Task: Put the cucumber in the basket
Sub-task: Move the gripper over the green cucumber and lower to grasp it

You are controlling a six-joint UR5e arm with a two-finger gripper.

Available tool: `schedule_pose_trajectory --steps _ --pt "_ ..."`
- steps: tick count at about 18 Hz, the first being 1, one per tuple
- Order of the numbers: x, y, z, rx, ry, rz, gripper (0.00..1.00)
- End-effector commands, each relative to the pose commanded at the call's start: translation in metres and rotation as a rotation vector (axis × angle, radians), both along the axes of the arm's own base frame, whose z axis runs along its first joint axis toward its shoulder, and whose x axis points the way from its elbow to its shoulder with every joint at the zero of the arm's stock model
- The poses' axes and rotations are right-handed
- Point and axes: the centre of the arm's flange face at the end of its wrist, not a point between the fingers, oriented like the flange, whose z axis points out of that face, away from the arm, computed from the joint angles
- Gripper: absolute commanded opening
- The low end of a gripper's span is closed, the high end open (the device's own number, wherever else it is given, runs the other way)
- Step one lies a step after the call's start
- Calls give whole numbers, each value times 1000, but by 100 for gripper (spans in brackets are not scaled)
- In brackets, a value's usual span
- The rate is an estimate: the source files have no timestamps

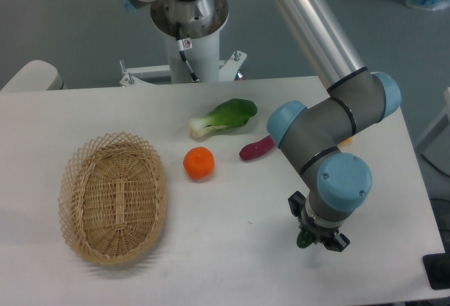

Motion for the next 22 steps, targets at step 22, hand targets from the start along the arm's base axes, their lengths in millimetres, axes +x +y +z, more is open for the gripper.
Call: schedule_pose_trajectory --steps 22 --pt "116 44 1 -6 -51 1 34"
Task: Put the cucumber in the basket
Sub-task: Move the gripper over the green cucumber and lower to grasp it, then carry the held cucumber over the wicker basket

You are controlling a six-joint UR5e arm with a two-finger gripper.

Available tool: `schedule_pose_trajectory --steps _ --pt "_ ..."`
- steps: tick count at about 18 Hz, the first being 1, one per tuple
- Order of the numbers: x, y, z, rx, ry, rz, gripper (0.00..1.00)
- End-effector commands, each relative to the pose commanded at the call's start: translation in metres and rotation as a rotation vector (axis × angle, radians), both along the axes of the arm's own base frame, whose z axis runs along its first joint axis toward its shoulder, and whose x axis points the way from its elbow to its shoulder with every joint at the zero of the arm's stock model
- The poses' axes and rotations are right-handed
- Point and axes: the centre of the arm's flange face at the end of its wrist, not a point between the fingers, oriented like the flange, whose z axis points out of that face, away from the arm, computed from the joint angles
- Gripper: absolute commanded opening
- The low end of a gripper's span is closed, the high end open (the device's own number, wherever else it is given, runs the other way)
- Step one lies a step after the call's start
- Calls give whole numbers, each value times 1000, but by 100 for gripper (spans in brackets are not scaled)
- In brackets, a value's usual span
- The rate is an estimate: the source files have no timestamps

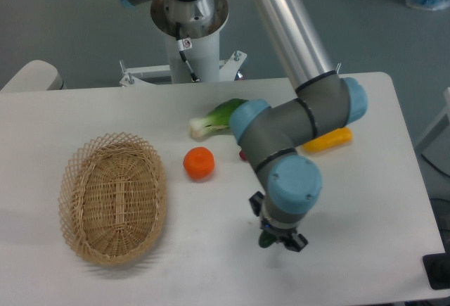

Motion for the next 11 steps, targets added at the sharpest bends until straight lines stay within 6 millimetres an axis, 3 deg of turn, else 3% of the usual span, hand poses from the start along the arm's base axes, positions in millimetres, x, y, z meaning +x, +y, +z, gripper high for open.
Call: schedule_pose_trajectory --steps 8,11 --pt "105 25 22 45 -57 -48 34" --pt "136 31 16 36 -80 -50 34"
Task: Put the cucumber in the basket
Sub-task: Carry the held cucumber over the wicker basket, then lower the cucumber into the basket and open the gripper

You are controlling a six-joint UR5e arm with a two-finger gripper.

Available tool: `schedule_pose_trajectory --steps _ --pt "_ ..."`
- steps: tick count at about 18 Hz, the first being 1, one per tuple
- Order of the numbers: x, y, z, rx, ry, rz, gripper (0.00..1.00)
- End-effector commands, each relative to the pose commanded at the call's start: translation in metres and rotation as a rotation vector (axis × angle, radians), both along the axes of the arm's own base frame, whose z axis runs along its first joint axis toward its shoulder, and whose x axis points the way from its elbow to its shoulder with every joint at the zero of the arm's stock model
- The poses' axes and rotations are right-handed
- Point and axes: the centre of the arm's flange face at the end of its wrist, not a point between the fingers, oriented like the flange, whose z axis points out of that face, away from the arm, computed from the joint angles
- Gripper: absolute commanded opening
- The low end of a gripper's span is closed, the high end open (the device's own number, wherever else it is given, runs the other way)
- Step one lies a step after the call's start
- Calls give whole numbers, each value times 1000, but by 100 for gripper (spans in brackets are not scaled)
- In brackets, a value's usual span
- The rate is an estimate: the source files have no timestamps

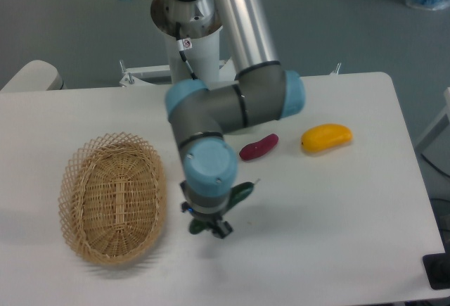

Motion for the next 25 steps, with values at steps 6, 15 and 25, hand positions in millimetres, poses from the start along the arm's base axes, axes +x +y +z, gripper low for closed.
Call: schedule_pose_trajectory --steps 6,15,25 --pt "65 14 9 -17 -1 -19 34" --pt "137 36 -18 -66 -8 -16 34" --pt "151 44 -33 -84 -22 1 100"
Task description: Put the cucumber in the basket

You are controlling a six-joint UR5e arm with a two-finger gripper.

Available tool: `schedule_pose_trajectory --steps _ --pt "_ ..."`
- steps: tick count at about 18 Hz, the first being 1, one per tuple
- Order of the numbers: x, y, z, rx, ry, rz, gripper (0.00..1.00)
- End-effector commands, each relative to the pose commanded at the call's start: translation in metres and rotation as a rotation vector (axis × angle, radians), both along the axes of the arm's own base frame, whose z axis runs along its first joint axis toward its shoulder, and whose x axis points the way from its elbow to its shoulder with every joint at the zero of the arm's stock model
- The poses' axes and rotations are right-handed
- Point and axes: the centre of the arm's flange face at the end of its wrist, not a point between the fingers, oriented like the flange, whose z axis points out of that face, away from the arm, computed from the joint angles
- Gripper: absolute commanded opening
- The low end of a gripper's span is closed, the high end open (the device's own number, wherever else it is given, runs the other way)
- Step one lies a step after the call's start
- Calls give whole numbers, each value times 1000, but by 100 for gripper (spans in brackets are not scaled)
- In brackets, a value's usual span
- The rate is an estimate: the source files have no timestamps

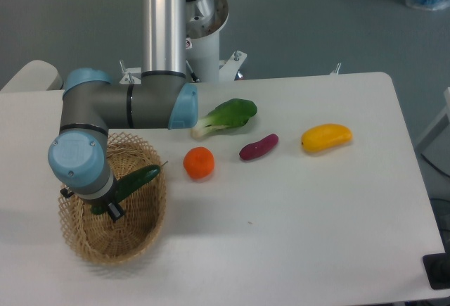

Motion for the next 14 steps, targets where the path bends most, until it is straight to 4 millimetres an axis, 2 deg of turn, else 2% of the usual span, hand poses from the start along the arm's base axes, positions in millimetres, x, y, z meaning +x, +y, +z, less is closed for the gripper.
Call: schedule_pose_trajectory --steps 3,5,8,10,14 --pt "0 0 5 6 4 0 100" --pt "-7 -1 10 14 9 7 100" --pt "-48 -12 23 35 19 56 100" --pt "-76 -22 25 41 22 58 100" --pt "-140 -48 34 66 28 22 100"
